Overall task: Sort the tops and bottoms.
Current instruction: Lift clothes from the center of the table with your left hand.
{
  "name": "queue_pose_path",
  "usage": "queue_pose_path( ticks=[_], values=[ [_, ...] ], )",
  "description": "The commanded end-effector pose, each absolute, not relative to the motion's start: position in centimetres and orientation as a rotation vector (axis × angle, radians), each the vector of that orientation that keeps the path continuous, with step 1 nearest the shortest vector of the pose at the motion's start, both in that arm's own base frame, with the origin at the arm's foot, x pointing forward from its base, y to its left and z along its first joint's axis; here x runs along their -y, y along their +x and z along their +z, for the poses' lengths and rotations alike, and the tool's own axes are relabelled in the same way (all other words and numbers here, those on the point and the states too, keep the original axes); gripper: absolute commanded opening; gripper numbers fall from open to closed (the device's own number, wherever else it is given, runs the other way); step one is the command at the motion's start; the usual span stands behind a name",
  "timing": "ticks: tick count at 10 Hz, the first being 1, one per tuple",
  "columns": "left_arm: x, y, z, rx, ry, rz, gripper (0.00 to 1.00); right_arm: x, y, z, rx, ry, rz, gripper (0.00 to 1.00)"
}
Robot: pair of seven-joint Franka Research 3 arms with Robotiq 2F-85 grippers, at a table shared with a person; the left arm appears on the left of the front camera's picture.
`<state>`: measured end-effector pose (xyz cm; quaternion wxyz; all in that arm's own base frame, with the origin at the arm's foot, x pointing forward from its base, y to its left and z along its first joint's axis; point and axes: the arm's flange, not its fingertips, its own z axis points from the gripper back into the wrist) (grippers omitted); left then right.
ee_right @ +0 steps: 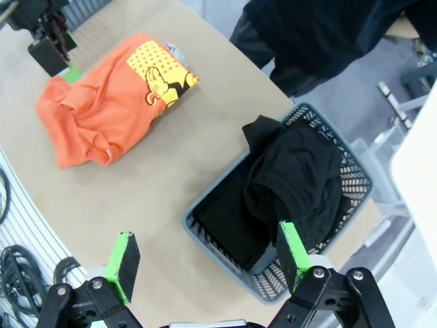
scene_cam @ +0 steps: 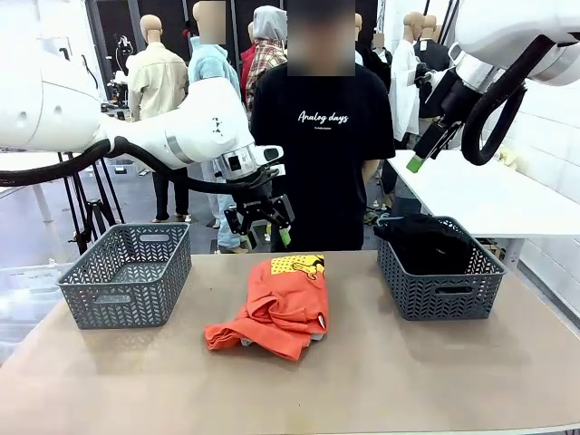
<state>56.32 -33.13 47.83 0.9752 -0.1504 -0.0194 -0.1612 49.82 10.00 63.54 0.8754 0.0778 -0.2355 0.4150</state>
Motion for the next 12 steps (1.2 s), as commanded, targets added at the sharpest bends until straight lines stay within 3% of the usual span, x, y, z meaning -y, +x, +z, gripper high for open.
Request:
queue_pose_path(
  ticks=[1,7,12],
  values=[
    [36.0,56.9,44.6,0.126,-0.34,-0.238,0.88,-10.1,50.0,63.6,0.49,0.161,0.869,1.0],
    [41.2,57.6,42.3,0.373,0.057,-0.012,0.88,-10.1,50.0,63.6,0.49,0.161,0.869,1.0],
    [38.4,58.1,39.7,0.237,0.009,0.044,0.88,-10.1,50.0,63.6,0.49,0.161,0.869,1.0]
  ],
)
